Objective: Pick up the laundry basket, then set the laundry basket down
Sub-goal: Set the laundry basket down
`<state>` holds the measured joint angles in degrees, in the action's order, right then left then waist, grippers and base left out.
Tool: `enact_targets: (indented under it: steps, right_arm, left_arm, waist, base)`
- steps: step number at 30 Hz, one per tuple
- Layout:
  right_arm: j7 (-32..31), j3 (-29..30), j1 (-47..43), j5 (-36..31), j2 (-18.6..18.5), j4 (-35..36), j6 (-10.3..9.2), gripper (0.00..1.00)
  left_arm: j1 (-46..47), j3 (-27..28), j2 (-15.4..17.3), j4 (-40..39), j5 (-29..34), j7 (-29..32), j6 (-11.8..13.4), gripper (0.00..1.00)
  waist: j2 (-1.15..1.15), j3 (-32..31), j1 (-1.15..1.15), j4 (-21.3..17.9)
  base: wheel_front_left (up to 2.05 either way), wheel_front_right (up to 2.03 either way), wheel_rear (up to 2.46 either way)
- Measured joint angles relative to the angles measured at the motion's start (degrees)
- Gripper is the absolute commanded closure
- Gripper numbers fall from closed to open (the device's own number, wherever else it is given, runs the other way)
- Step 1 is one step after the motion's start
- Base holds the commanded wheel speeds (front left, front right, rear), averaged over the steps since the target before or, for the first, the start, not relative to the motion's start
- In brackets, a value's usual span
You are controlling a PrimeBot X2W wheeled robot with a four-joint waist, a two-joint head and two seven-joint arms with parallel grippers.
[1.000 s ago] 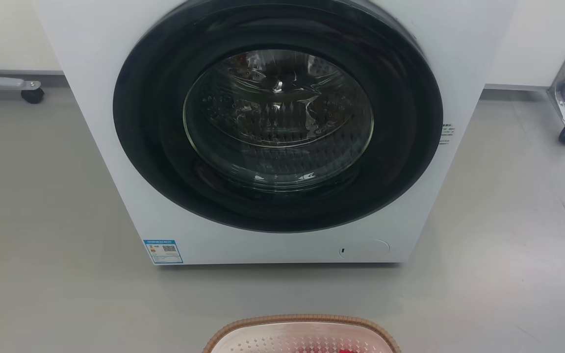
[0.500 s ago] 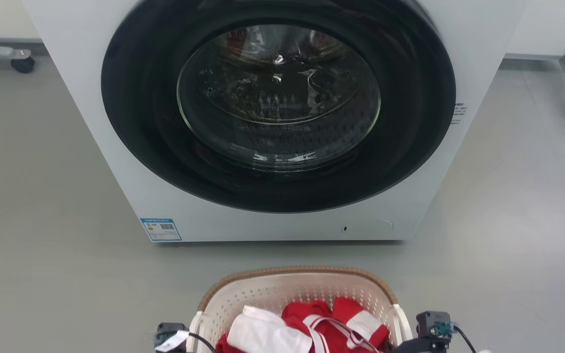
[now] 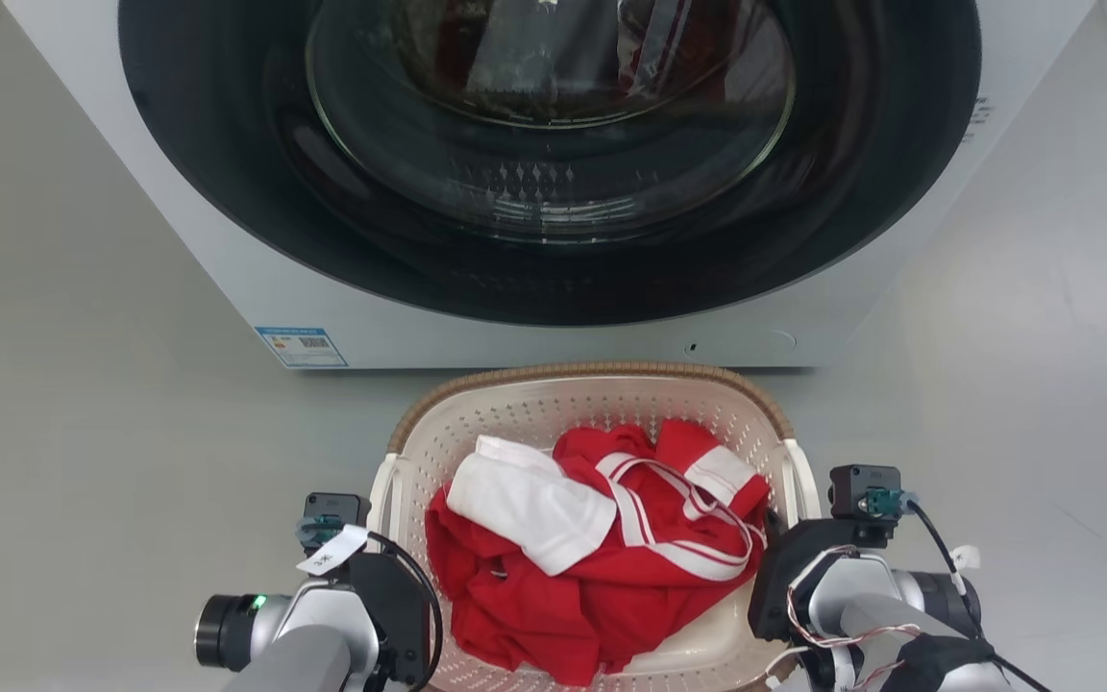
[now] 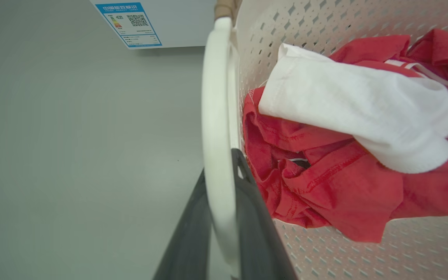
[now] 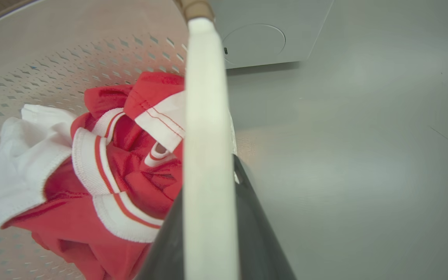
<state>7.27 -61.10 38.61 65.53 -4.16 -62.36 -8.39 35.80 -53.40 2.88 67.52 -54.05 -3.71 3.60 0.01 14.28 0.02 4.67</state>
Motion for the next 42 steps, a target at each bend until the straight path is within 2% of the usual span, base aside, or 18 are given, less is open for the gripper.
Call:
enact_targets:
  steps: [33, 42]
  right_arm:
    - [4.46, 1.56, 19.38, -2.79, -0.77, -7.81, 0.32, 1.00]
    - [5.42, 1.69, 19.72, -3.00, -0.81, -8.37, 0.32, 1.00]
  left_arm:
    - [16.91, -0.77, 0.54, -5.70, 0.33, -1.44, 1.97, 1.00]
    - [18.45, -1.26, 0.36, -5.26, 0.33, -2.48, 1.99, 1.00]
  waist:
    - [0.01, 27.98, 0.00, 3.34]
    - [0.01, 32.88, -0.01, 4.51]
  base:
    - [0.00, 0.00, 0.00]
    - [0.00, 0.00, 0.00]
